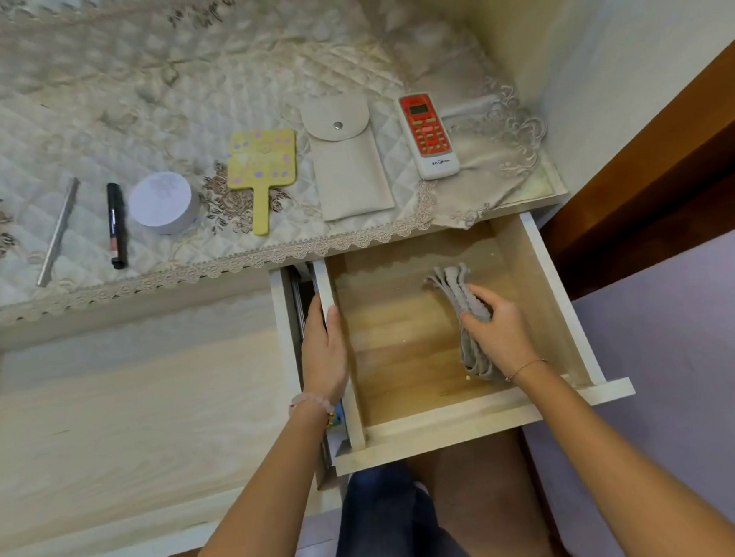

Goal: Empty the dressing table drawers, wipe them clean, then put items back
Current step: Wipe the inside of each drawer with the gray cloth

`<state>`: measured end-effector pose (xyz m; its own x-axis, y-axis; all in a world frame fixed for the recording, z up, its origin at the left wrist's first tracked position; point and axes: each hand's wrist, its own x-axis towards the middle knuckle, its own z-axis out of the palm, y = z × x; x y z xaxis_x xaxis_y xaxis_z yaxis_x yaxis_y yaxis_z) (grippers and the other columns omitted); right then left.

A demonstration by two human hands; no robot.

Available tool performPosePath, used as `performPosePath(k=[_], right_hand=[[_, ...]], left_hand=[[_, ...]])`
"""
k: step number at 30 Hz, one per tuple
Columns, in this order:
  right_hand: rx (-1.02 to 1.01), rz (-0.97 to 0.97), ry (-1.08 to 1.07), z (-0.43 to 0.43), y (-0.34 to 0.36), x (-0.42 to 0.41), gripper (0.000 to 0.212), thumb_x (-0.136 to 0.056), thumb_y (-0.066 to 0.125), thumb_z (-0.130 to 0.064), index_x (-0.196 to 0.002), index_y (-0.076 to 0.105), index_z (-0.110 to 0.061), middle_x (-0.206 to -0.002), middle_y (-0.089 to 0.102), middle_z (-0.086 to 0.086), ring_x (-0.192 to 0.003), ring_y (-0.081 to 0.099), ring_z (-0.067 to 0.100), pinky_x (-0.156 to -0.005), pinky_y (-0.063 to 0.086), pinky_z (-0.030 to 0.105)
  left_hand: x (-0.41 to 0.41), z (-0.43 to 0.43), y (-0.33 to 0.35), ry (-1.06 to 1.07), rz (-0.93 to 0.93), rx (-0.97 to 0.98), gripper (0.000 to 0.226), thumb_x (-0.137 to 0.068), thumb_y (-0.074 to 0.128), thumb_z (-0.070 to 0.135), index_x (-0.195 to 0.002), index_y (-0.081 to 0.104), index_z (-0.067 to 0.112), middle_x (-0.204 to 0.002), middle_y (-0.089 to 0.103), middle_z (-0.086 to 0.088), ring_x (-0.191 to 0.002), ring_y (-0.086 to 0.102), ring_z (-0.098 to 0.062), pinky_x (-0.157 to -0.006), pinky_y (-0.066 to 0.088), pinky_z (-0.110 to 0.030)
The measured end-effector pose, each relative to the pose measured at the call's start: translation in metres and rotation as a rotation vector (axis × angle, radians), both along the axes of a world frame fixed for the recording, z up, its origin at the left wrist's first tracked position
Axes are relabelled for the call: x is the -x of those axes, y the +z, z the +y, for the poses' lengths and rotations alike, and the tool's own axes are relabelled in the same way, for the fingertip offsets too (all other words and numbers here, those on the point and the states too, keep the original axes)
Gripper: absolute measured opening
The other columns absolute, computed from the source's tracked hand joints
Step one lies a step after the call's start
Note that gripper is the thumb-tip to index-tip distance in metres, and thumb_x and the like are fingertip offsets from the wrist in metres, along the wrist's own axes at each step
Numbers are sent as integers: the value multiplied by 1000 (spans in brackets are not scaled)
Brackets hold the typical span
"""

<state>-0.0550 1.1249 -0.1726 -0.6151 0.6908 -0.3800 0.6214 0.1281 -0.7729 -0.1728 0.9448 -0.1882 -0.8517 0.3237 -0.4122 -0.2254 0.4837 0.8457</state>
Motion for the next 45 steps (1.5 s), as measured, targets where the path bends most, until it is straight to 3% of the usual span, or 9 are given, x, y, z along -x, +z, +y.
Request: performPosePath(k=[3,7,9,12,15,20,27,33,45], right_hand=[[-53,-31,66,0,-7,4,43,-88,57,-12,-131,52,-20,-104,66,6,-92,61,22,-83,53,41],[-233,5,151,2,-19,12,43,-86,54,-7,-127,56,-20,-116,60,-2,-95,56,14,-78,44,25],[-338,66,191,6,-27,21,44,-84,54,-3,-127,56,-15,-119,59,0,-102,53,16,-85,39,20],[-532,37,348,13,-48,35,45,-83,55,-7,-128,53,-9,-126,57,12,-116,52,28,-100,38,33],[-613,-247,584,10,-64,41,57,-88,50,-25,-142,33,-16,-150,32,6,-141,23,24,-115,17,50],[-698,-269,691,7,-72,37,64,-92,42,-26,-148,14,-11,-157,13,6,-145,6,20,-116,-4,39],[-635,-162,664,10,-85,38,58,-96,37,-19,-148,13,-8,-156,13,9,-145,6,21,-117,0,33],[-627,-4,790,-5,-88,75,52,-95,40,-13,-144,24,-5,-153,24,12,-144,16,22,-115,4,30],[-824,-10,893,-42,-105,109,54,-95,35,-11,-147,18,-6,-155,18,6,-145,10,18,-116,0,33]], left_hand=[[0,0,-4,24,3,-7,49,-102,29,35,-148,21,21,-148,29,12,-129,20,6,-102,14,-13],[-3,1,-4,49,11,-28,47,-102,30,35,-147,25,24,-133,32,21,-121,21,11,-98,16,-10],[-3,1,-4,55,28,-18,46,-102,30,34,-146,26,24,-128,32,23,-119,22,11,-96,17,-7],[-5,0,-7,57,48,-13,47,-102,30,33,-147,25,22,-136,33,20,-124,23,9,-97,18,-6],[-9,-1,-11,69,60,8,49,-101,30,35,-147,24,19,-150,30,7,-137,23,-4,-103,17,-14],[-18,-8,-18,67,74,-7,48,-101,30,37,-145,32,20,-148,37,5,-137,31,-9,-113,26,-30],[-23,1,-7,120,67,-34,45,-103,29,27,-147,26,17,-146,34,6,-134,25,-4,-100,18,-14],[-22,-2,-16,119,123,-62,39,-102,31,27,-139,41,21,-134,49,10,-122,42,-3,-99,33,-20],[-22,-3,-18,125,146,-57,38,-102,32,27,-138,43,23,-125,52,12,-114,45,-1,-92,32,-16]])
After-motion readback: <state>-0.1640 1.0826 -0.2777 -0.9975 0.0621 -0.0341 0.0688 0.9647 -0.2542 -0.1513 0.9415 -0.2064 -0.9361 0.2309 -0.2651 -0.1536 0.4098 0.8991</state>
